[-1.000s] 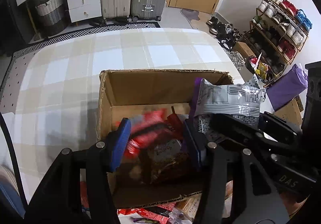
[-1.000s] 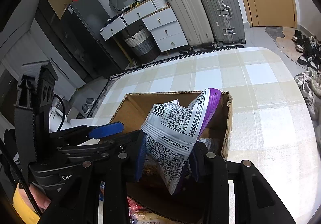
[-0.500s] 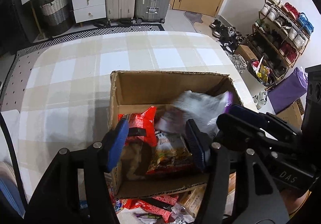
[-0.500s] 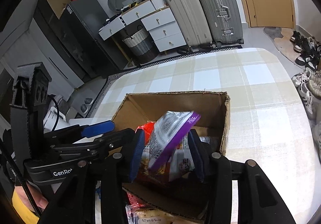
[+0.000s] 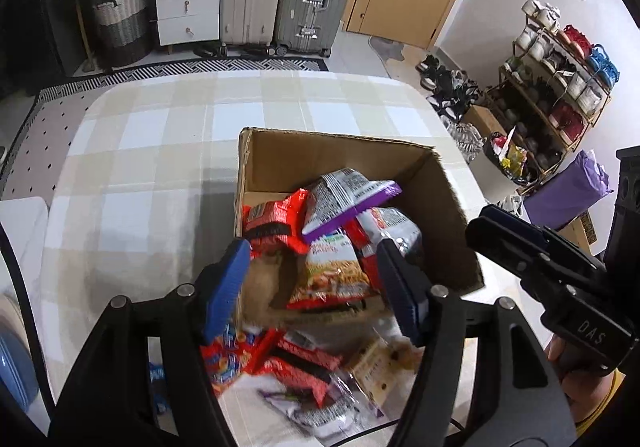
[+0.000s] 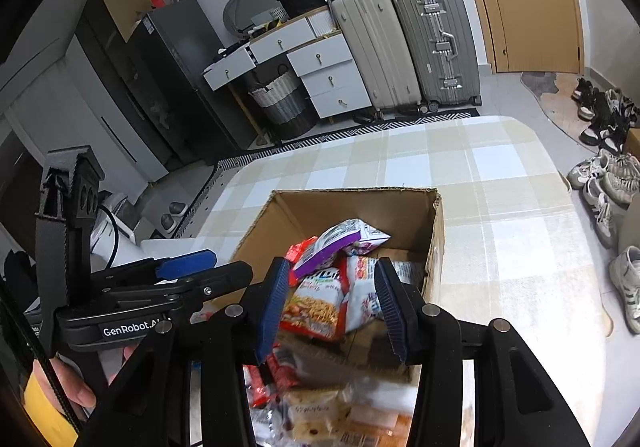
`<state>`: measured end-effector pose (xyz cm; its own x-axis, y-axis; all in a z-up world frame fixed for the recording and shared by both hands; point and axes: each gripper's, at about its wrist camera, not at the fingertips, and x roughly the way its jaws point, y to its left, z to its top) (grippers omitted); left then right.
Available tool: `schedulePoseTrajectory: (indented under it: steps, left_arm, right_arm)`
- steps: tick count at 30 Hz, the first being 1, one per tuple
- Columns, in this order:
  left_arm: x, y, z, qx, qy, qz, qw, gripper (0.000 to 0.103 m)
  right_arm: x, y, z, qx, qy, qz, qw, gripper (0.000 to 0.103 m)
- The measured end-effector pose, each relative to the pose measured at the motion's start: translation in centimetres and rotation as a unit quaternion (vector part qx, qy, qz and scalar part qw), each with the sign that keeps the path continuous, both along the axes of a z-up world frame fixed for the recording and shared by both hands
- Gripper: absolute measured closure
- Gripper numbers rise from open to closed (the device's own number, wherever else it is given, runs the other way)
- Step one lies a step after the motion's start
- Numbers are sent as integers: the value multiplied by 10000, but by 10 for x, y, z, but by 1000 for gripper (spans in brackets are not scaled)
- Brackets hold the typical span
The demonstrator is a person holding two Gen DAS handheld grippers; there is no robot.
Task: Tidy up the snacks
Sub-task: 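Open both tools to drop the packets into the box and withdraw, then move both open tools toward the remaining snacks beside the box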
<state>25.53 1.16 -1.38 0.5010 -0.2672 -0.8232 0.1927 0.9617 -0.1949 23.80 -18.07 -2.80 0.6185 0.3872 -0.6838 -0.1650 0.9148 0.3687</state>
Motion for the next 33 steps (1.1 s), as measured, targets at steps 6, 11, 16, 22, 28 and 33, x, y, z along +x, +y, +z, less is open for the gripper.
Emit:
schedulePoseTrajectory:
  steps: [6,11,16,22,28,33]
  left_arm:
    - [-45,2,24,50,-200,26,9998,27]
    - [-91,7,44,-29,-340,113,9994,24]
    - [-135,13,65,-79,-514,137,9986,23]
    - [-194,11,89,66,-805,34,9967,22]
    - [-247,18,108,57,-1122,146,9936,18]
    - [-286,23,117,132,-1496,241,9884,15]
  right_arm:
    - [-35,7,18,-118,-163,33,9998,58]
    - [-70,15,34,-235,-296,98,9992,54]
    - [-108,21,49,-292,-495,125,9983,53]
    - [-146,24,60,-271,-652,112,9974,46]
    - [-178,28,67,-199,-862,137,9960,39]
    - [-202,34,74,-212,-1284,187,9913,27]
